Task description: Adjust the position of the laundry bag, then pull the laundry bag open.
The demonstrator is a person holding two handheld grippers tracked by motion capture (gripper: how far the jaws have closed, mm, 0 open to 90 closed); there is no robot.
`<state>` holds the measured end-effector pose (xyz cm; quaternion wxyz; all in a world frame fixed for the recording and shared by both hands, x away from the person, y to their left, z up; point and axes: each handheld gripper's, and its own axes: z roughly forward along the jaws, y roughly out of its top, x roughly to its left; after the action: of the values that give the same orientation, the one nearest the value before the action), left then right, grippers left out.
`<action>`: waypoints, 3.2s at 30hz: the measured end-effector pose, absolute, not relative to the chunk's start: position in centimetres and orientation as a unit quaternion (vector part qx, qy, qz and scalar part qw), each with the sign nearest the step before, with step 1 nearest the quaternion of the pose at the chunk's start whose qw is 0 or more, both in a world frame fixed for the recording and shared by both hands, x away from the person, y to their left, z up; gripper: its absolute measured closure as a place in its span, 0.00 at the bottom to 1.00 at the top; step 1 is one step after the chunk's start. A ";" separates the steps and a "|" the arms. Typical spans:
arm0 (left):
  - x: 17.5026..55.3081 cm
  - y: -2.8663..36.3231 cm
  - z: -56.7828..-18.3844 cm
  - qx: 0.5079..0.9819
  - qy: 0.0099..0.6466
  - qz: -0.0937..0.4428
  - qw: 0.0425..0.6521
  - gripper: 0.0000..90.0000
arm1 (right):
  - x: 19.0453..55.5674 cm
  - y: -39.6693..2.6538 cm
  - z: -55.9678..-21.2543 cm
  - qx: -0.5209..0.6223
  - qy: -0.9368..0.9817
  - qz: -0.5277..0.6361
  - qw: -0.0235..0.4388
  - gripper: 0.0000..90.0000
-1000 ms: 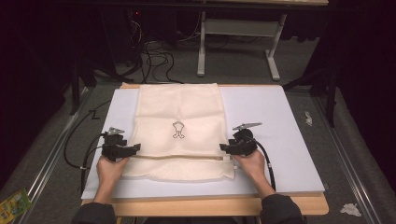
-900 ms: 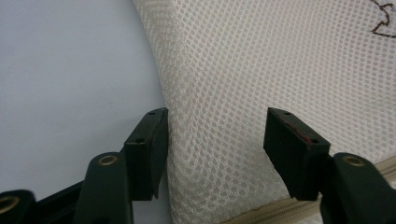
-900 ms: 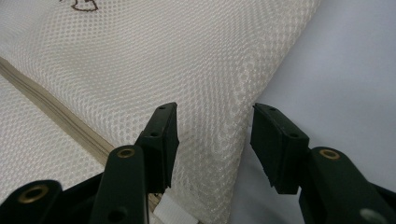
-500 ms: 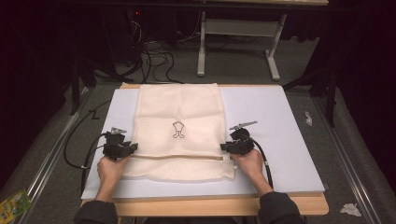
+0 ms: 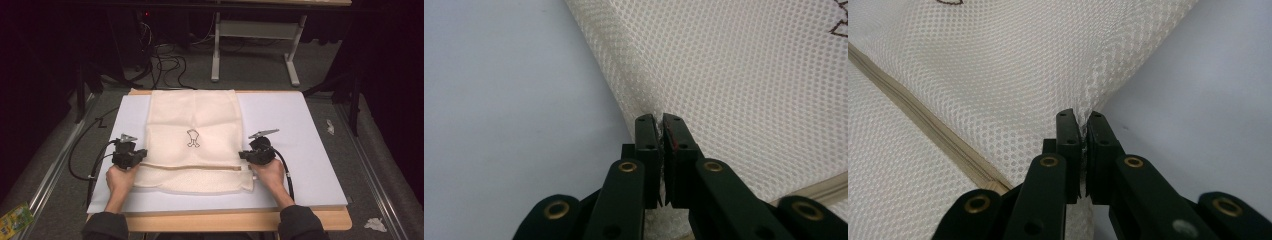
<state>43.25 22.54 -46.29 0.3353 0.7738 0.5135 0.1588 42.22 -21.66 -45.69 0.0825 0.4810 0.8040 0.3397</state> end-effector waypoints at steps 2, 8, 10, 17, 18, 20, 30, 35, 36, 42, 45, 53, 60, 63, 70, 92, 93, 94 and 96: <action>43.3 22.3 -46.0 0.771 0.513 0.158 0.343 0.96 | 42.2 -21.9 -45.6 0.483 0.802 0.341 0.082 0.98; 43.4 21.5 -45.8 0.768 0.510 0.158 0.354 0.96 | 42.1 -22.7 -45.4 0.486 0.800 0.341 0.091 0.98; 43.4 21.3 -45.9 0.771 0.506 0.159 0.352 0.96 | 42.0 -22.9 -45.4 0.486 0.799 0.343 0.092 0.98; 43.6 19.5 -45.5 0.778 0.489 0.164 0.360 0.96 | 41.6 -24.8 -45.1 0.497 0.789 0.347 0.102 0.98; 43.6 19.2 -45.6 0.778 0.487 0.164 0.361 0.96 | 41.5 -24.9 -45.1 0.498 0.787 0.348 0.102 0.98; 43.6 19.0 -45.6 0.779 0.485 0.162 0.363 0.96 | 41.4 -25.2 -45.1 0.500 0.787 0.347 0.102 0.98; 43.9 17.1 -45.5 0.779 0.479 0.150 0.376 0.96 | 40.8 -27.4 -44.6 0.513 0.776 0.347 0.115 0.98; 44.0 15.8 -45.7 0.785 0.471 0.147 0.374 0.96 | 40.5 -28.7 -44.6 0.522 0.771 0.346 0.118 0.98; 44.1 15.3 -45.7 0.786 0.469 0.146 0.375 0.96 | 40.5 -28.9 -44.6 0.523 0.770 0.345 0.119 0.98; 44.4 14.3 -45.8 0.787 0.467 0.145 0.377 0.96 | 40.2 -30.1 -44.7 0.533 0.763 0.346 0.122 0.97; 44.3 14.2 -45.9 0.788 0.465 0.145 0.375 0.96 | 40.3 -30.3 -44.8 0.534 0.762 0.345 0.122 0.97; 44.0 14.1 -46.4 0.795 0.461 0.151 0.364 0.94 | 40.5 -30.8 -45.5 0.541 0.759 0.343 0.116 0.97; 44.1 14.1 -46.4 0.795 0.464 0.149 0.361 0.91 | 40.7 -30.6 -45.5 0.543 0.761 0.335 0.117 0.95; 44.0 14.1 -46.5 0.797 0.461 0.150 0.360 0.89 | 40.8 -30.6 -45.8 0.549 0.757 0.337 0.112 0.91; 43.9 14.1 -46.8 0.796 0.460 0.155 0.362 0.87 | 40.7 -30.7 -46.0 0.563 0.743 0.345 0.105 0.69; 40.0 14.0 -46.1 0.797 0.419 0.169 0.401 0.51 | 39.4 -30.9 -45.5 0.597 0.733 0.317 0.070 0.50; 40.1 13.8 -46.4 0.797 0.422 0.163 0.401 0.51 | 39.5 -30.9 -45.6 0.603 0.730 0.317 0.064 0.50; 40.1 13.8 -46.4 0.797 0.422 0.163 0.401 0.51 | 39.6 -30.8 -45.6 0.605 0.729 0.313 0.063 0.50; 40.2 13.5 -46.7 0.796 0.424 0.157 0.403 0.51 | 39.7 -30.8 -45.7 0.605 0.730 0.312 0.062 0.50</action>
<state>40.24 13.52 -46.69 0.4026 0.7957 0.4243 0.1573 39.67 -30.79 -45.68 0.0617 0.6051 0.7299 0.3118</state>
